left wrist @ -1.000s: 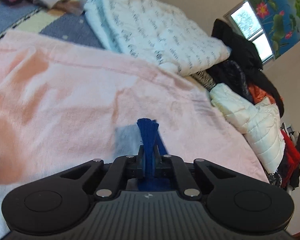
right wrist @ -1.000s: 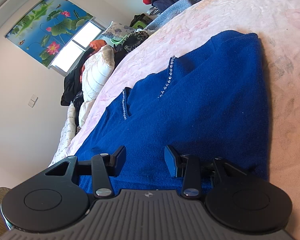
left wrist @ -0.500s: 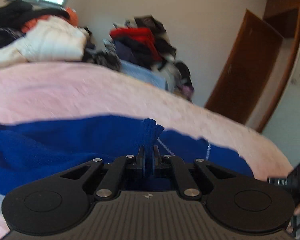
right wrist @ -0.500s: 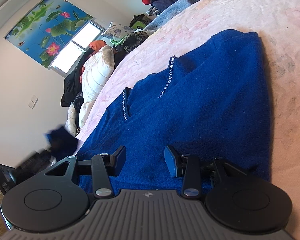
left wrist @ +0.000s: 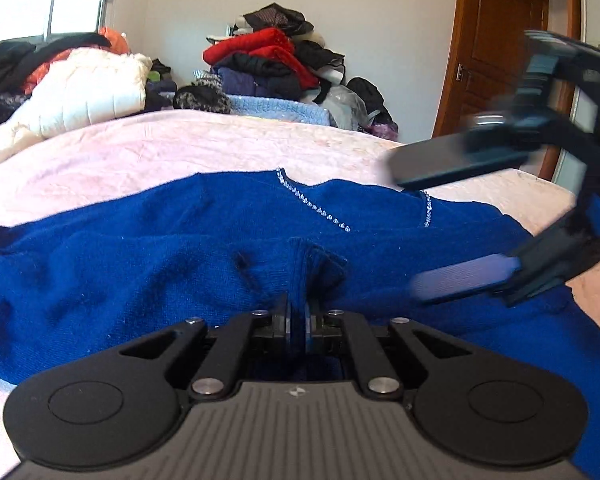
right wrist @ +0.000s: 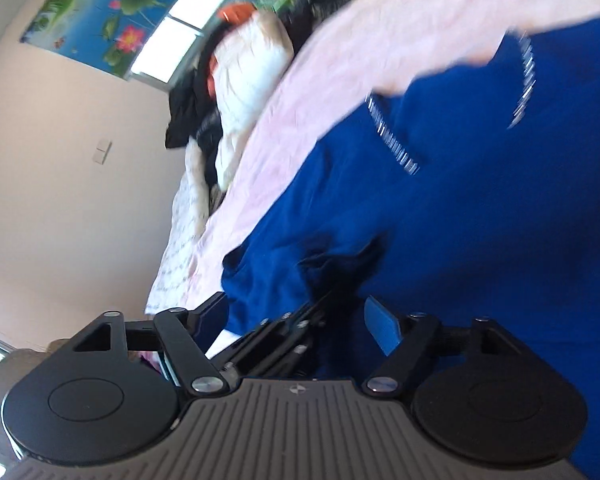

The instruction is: Fold small clothes

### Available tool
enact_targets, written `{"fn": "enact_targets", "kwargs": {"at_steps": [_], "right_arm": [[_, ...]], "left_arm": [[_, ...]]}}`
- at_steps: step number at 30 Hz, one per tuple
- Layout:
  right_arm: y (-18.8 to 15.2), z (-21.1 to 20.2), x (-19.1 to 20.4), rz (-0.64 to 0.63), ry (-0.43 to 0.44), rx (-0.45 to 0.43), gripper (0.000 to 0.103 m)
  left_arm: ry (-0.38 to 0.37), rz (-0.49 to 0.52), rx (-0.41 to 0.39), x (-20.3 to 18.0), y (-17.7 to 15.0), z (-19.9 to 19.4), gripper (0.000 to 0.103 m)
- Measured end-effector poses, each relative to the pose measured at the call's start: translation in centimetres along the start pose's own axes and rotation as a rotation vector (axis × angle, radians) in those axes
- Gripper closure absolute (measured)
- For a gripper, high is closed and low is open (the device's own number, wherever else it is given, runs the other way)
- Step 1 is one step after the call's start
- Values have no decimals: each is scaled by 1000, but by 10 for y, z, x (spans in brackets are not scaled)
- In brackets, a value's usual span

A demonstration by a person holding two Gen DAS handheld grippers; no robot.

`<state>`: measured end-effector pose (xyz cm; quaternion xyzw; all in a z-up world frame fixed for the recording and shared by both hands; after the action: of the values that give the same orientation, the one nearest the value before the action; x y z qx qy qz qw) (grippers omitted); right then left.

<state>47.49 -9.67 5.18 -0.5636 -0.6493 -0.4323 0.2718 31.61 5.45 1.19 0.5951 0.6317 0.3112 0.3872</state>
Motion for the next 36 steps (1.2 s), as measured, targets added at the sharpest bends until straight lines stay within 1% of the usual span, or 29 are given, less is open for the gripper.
{"fn": "enact_targets", "kwargs": {"at_steps": [4,5,9,11,13,14,16,17,18,21,23,24,25,26,27,29,31,34,36], "right_arm": [[16,24,-10,133,-18,43,42],[17,28,-10,150,-16,50,46],[17,36,-5,155,-39,50,46],[21,38,-8,160,-64,60,46],[24,38,-14,170,-72,73,46],[24,39,-15,169,-80,76,48],[25,41,-16,155,-103,84,54],[24,41,-16,147,-107,80,65],[23,40,-16,124,-118,80,79],[19,35,-15,83,-116,60,87],[20,32,-12,58,-114,34,89],[22,30,-9,44,-106,14,90],[25,28,-6,33,-92,-8,90],[29,24,-3,29,-74,-27,90],[34,20,0,33,-47,-46,91],[44,7,6,32,5,-87,91],[56,-11,12,28,44,-136,91],[69,-50,8,27,72,-215,91],[71,-82,-9,51,66,-273,91]], "left_arm": [[-3,4,-35,1,-1,-8,97],[-7,8,-36,1,-1,-8,97],[-14,42,-46,-5,-2,-10,97],[-18,67,-59,-9,-2,-12,97],[-12,88,-64,-12,-2,-12,97],[-12,97,-63,-14,-2,-11,97],[-15,111,-62,-16,-1,-11,97],[-12,117,-59,-17,-1,-11,97],[-10,118,-54,-16,0,-8,97],[-8,112,-34,-15,1,-5,97],[-23,108,-23,-14,1,-4,90],[-42,99,-25,-13,1,-5,73],[-60,86,-33,-10,1,-6,39],[-72,66,-49,-7,1,-8,22],[-78,47,-82,-4,1,-13,8],[-113,22,-161,2,-1,-24,8],[-118,6,-200,5,-2,-29,8],[-110,-36,-186,10,-1,-26,8],[-101,-75,-175,15,0,-25,8]]}}
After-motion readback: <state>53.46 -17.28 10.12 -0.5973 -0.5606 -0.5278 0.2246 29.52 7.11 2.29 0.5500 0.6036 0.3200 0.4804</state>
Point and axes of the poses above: each gripper's, at about its wrist camera, not at the fingertips, and z roughly the way its jaws point, x to its left, y to its top, the point moved 2 cm from there along z, roughly the way its jaws point, and after that the axes turned 1 degree about -z, right-handed, at the moved point
